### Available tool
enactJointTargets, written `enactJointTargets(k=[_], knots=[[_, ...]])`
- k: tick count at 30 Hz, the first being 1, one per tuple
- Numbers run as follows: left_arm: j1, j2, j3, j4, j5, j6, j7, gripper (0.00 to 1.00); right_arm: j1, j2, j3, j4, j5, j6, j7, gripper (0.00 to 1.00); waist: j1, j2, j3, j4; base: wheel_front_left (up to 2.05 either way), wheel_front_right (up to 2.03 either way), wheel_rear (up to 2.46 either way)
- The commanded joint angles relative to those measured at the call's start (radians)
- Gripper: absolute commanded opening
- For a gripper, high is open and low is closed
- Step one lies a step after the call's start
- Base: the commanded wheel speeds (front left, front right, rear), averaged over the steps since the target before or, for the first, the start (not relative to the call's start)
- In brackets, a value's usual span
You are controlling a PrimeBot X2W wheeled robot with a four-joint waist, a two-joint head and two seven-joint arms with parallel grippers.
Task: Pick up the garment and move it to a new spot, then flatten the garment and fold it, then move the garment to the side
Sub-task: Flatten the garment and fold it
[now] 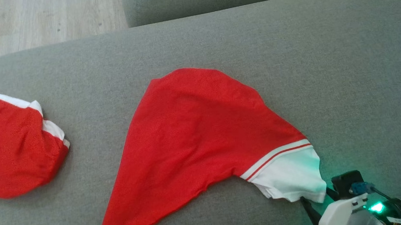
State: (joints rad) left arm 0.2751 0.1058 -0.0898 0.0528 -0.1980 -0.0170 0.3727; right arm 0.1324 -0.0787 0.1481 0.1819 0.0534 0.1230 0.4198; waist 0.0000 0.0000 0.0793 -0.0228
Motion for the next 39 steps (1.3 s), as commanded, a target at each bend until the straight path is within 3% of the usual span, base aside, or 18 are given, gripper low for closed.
enactJointTargets(k=[1,5,9,10,11,12,18,24,30,39], knots=[[-0.054,0.007,0.024,-0.035,-0.008,0.003,-0.004,0.35,-0.053,-0.018,0.025,-0.024,0.004,0.008,-0.002,1.00,0.0000,0.0000,0.006,0.002,0.00,0.00,0.00],[-0.067,0.006,0.013,-0.025,-0.010,-0.001,-0.008,0.00,-0.077,-0.015,0.034,0.004,0.008,0.008,-0.008,1.00,0.0000,0.0000,0.024,0.006,0.00,0.00,0.00],[-0.083,0.008,0.003,-0.009,-0.012,-0.008,-0.013,0.00,-0.111,-0.011,0.045,0.039,0.019,0.008,-0.026,1.00,0.0000,0.0000,0.036,0.008,0.00,0.00,0.00],[-0.087,0.008,0.001,-0.005,-0.014,-0.011,-0.015,0.00,-0.120,-0.010,0.048,0.049,0.024,0.008,-0.033,0.89,0.0000,0.0000,0.038,0.008,0.00,0.00,0.00],[-0.089,0.008,-0.001,-0.001,-0.017,-0.014,-0.015,0.00,-0.128,-0.010,0.050,0.057,0.027,0.008,-0.041,0.18,0.0000,0.0000,0.039,0.008,0.00,0.00,0.00],[-0.092,0.009,-0.002,0.003,-0.019,-0.016,-0.016,0.00,-0.135,-0.009,0.049,0.064,0.035,0.008,-0.052,0.00,0.0000,0.0000,0.039,0.009,0.00,0.00,0.00],[-0.084,0.006,-0.003,0.004,-0.045,-0.026,-0.020,0.00,-0.143,-0.007,0.051,0.054,0.095,0.008,-0.098,0.00,0.0000,0.0000,0.019,0.007,0.00,0.00,0.00],[-0.049,0.016,0.018,-0.071,-0.073,-0.022,-0.014,0.00,-0.112,-0.015,0.015,-0.057,0.168,0.008,-0.121,0.00,0.0000,0.0000,-0.017,-0.002,0.00,0.00,0.00],[-0.010,0.031,0.029,-0.125,-0.088,-0.014,0.015,0.00,-0.068,-0.031,0.002,-0.150,0.181,0.008,-0.084,0.00,0.0000,0.0000,-0.035,-0.010,0.00,0.00,0.00],[0.002,0.037,0.021,-0.109,-0.092,-0.009,0.025,0.00,-0.050,-0.027,0.013,-0.165,0.173,0.008,-0.074,0.00,0.0000,0.0000,-0.032,-0.008,0.00,0.00,0.00]])
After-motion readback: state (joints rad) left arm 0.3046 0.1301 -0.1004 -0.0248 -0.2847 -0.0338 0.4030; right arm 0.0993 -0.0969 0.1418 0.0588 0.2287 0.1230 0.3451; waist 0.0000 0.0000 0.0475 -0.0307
